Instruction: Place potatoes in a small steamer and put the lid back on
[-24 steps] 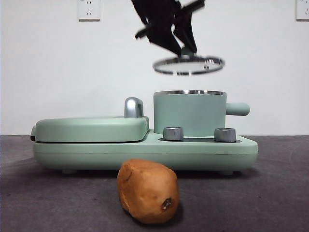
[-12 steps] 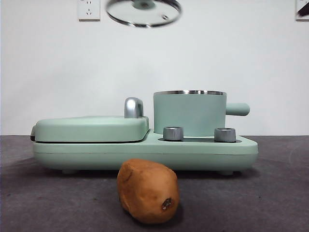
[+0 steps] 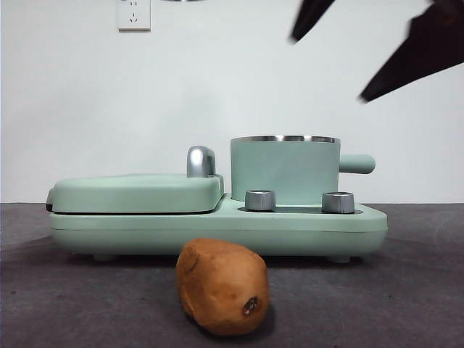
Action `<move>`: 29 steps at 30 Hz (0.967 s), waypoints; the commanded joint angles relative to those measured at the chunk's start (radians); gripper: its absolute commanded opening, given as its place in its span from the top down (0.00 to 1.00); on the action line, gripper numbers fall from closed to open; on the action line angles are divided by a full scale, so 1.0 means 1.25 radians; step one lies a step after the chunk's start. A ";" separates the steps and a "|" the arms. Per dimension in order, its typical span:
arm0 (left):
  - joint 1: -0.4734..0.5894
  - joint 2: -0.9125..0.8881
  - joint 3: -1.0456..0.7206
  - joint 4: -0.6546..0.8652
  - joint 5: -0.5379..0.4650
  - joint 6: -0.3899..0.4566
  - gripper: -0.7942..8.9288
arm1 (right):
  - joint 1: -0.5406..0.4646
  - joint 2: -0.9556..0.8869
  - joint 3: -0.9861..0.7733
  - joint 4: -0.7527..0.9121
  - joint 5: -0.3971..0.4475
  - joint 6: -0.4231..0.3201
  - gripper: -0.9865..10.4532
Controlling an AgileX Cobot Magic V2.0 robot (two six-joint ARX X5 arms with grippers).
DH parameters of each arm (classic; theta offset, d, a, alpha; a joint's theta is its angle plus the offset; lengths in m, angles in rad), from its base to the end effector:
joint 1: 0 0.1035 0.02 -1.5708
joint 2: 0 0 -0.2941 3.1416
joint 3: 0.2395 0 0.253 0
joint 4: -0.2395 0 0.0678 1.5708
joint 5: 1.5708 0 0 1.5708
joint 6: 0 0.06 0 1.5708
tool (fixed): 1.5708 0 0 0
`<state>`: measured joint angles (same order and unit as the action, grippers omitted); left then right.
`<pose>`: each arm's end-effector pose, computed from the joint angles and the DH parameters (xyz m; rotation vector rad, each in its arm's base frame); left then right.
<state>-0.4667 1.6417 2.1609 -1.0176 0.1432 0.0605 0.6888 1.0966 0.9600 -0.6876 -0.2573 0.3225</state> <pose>0.2964 -0.1589 0.5101 0.1389 0.4814 -0.6123 0.1623 0.1534 0.2988 0.0987 0.9654 0.7439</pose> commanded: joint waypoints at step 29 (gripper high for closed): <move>-0.004 -0.410 -0.440 -0.028 0.003 0.047 0.91 | 0.181 0.511 0.122 0.060 0.036 -0.043 0.50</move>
<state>-0.4667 1.1301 1.5917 -1.0767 0.1440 0.1116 0.9031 1.7153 1.0935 -0.6228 -0.2108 0.2840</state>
